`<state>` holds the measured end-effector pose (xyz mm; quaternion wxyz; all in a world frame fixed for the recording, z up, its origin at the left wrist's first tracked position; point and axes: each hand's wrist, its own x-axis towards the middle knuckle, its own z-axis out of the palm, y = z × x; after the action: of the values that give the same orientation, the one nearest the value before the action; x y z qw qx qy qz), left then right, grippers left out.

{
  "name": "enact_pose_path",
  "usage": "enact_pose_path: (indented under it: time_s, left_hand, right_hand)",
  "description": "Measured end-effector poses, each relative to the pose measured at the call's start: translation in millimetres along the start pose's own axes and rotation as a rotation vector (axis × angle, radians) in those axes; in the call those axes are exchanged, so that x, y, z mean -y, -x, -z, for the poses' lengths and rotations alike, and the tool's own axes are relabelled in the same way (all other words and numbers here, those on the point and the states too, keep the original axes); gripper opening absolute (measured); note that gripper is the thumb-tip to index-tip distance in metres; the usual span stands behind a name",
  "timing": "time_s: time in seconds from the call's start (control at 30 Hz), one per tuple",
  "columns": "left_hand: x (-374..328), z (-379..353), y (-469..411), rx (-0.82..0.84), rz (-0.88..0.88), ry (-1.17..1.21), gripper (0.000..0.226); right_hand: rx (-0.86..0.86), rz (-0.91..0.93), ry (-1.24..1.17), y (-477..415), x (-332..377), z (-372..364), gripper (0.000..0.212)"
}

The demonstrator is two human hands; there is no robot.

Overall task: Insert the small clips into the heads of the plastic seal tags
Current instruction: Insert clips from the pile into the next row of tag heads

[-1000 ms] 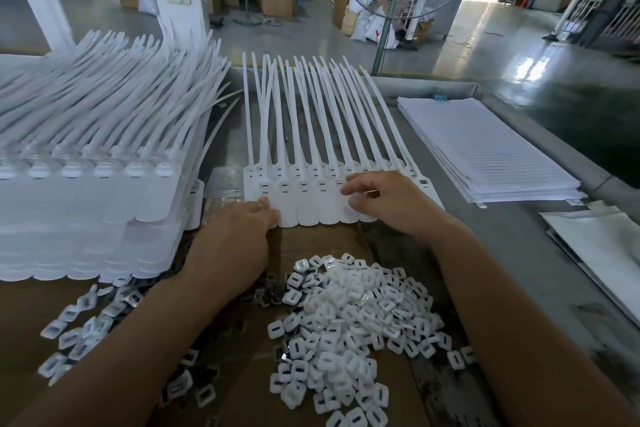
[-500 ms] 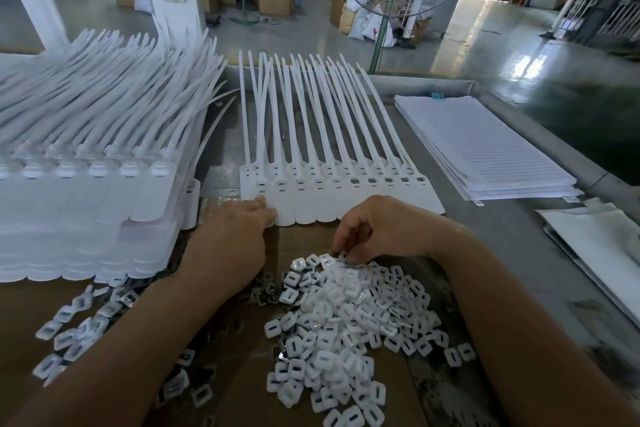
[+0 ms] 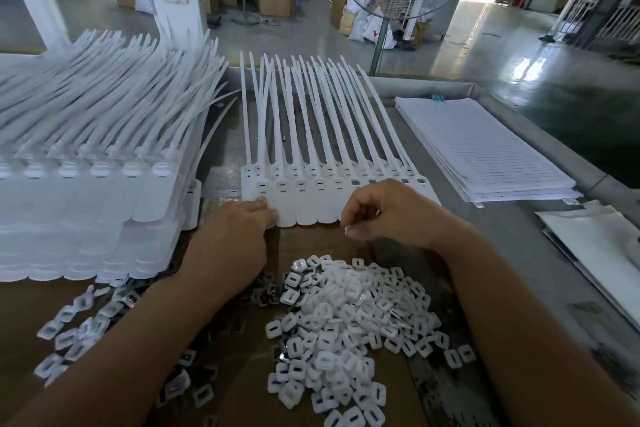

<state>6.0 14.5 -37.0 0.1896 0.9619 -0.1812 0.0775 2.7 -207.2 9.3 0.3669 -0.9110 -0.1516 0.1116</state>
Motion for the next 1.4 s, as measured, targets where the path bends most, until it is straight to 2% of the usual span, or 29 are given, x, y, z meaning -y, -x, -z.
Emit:
enact_pose_path:
  time_s: [0.1,0.2,0.37,0.57,0.73,0.9,1.1,1.4]
  left_hand:
    - [0.2,-0.2,-0.3,0.011,0.003,-0.004,0.048]
    - [0.7,-0.5,-1.1,0.023,0.006,-0.016,0.048]
    - [1.5,-0.7,-2.3,0.023,-0.025,-0.037,0.046]
    - [2.7,0.4,-2.6,0.047,-0.015,-0.047,0.047]
    - [2.3,0.8,-2.6,0.041,-0.012,-0.042,0.044]
    - [2.7,0.4,-2.2,0.011,-0.017,-0.032,0.044]
    - [3.5,0.2,-2.5,0.013,-0.025,-0.052,0.045]
    - [2.9,0.2,-1.4,0.014,-0.035,-0.06,0.046]
  right_hand:
    - [-0.185,0.002,-0.015,-6.4,-7.6,4.3,0.026]
    - [-0.349,-0.073,-0.009,-19.7,-17.1,6.9,0.027]
    - [-0.47,-0.174,-0.01,-40.3,-25.3,7.3,0.018]
    - [-0.429,-0.224,0.037,-50.4,-26.1,7.7,0.011]
    - [-0.404,-0.212,0.08,-52.6,-26.5,9.1,0.014]
    - [-0.426,-0.216,0.108,-56.6,-31.0,5.7,0.023]
    - [-0.433,-0.244,0.146,-60.3,-33.1,1.3,0.014]
    - [-0.489,-0.244,0.096,-60.1,-34.7,1.0,0.02]
